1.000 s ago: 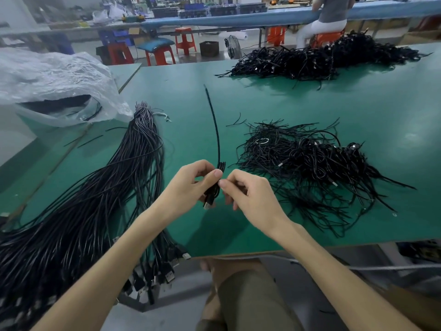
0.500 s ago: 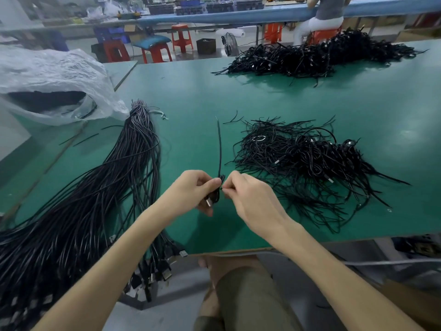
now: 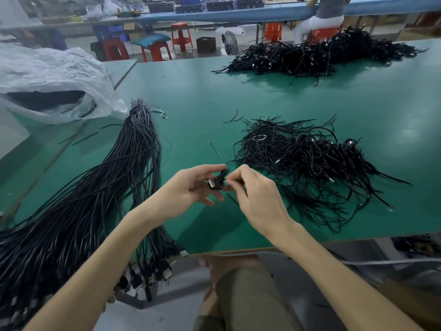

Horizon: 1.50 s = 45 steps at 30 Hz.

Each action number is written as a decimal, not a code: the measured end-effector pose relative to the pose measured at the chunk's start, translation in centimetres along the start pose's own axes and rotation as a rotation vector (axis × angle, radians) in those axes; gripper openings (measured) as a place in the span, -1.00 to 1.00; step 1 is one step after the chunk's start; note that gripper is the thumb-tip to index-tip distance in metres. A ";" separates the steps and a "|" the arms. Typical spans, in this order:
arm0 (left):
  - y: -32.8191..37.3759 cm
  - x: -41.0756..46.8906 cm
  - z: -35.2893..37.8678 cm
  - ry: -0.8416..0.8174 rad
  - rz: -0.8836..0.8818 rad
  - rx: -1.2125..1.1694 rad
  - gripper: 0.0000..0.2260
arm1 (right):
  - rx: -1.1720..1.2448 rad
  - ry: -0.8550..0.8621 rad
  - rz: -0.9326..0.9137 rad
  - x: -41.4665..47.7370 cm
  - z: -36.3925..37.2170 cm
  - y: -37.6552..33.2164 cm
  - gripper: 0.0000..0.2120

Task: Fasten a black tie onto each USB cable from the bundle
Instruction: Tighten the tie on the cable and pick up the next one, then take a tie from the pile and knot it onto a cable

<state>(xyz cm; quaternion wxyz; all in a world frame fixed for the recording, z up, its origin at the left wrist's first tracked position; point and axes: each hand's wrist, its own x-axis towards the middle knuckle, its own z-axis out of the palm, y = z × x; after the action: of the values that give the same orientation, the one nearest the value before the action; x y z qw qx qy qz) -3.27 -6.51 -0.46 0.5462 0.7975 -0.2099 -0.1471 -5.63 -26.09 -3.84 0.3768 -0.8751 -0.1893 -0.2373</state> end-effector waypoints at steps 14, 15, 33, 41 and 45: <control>-0.1 0.4 1.4 0.336 0.164 0.503 -0.96 | 0.053 0.051 -0.015 -0.1 0.6 -0.7 -0.92; -0.1 0.5 1.5 0.324 0.138 0.518 -0.92 | 0.052 0.050 -0.013 0.0 0.7 -0.7 -0.92; 1.6 1.3 2.6 0.251 -0.100 0.259 -0.91 | 0.023 0.045 0.143 -0.5 0.9 0.1 -0.93; 2.1 1.9 4.1 0.350 0.020 -0.046 -0.87 | 0.719 0.031 0.586 0.0 -0.8 -0.1 -0.77; 1.9 2.1 4.3 0.277 0.030 0.040 -0.87 | 0.809 0.004 0.695 -0.1 -1.9 0.7 -0.76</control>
<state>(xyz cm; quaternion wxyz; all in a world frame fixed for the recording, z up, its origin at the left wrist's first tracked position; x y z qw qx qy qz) -3.78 -11.64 -0.24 0.5558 0.8178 -0.1472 -0.0233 -5.85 -28.03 -3.15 0.7408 -0.6707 0.0362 -0.0080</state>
